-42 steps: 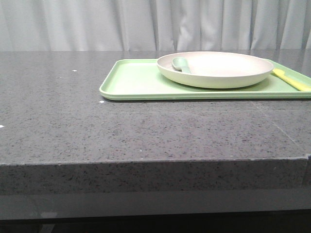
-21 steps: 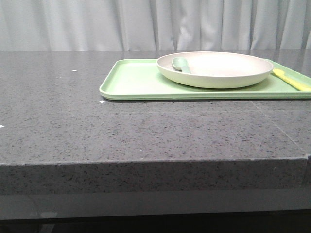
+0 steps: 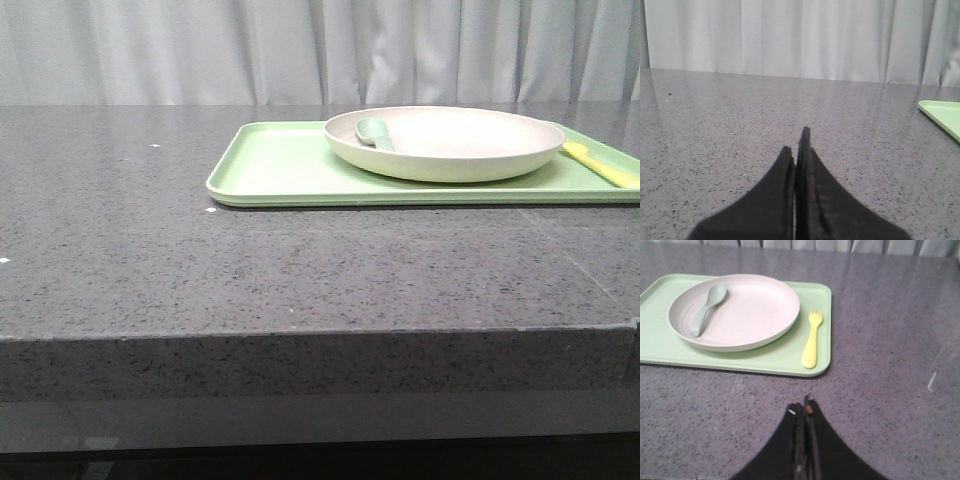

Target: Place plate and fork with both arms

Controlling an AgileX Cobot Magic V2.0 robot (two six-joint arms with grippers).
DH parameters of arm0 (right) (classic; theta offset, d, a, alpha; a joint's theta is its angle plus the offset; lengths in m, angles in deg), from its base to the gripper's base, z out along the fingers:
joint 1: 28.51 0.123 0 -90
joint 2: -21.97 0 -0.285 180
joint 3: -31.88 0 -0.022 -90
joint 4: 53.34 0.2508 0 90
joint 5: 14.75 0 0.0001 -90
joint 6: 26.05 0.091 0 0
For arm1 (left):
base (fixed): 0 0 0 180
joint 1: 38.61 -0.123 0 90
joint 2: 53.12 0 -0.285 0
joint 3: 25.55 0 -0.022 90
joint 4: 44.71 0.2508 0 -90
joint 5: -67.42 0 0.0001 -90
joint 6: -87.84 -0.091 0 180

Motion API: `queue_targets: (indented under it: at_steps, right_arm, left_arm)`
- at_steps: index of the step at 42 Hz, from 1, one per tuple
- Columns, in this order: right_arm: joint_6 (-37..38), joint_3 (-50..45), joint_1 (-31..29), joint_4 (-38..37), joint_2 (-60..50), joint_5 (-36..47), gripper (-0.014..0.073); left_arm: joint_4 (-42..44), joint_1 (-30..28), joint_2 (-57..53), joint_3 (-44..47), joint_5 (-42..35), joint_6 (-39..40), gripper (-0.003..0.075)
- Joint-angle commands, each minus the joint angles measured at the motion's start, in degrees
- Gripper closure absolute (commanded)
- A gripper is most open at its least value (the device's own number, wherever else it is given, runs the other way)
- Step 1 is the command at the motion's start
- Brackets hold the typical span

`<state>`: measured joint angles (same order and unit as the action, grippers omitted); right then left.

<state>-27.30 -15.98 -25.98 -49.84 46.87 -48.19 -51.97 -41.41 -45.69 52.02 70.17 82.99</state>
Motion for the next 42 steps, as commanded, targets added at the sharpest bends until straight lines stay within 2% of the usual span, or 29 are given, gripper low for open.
queue_targets:
  at_steps: [1,10,19,42]
  right_arm:
    - [-0.15,-7.0,-0.5,-0.54,-4.28,16.27,0.0662]
    - [-0.1,-23.23,-2.14,0.18,-13.68,30.91,0.0662]
    - [-0.1,-30.31,-3.74,0.55,-18.18,37.58,0.0662]
    - [-0.1,-30.7,-3.74,0.49,-18.77,36.68,0.0662]
  left_arm:
    - [-0.47,0.4,-1.28,0.17,-4.81,0.56,0.0738]
    - [-0.47,0.4,-1.28,0.17,-4.81,0.56,0.0738]
    - [-0.47,0.4,-1.28,0.17,-4.81,0.56,0.0738]
    - [-0.47,0.4,-1.16,0.17,-4.81,0.56,0.0738]
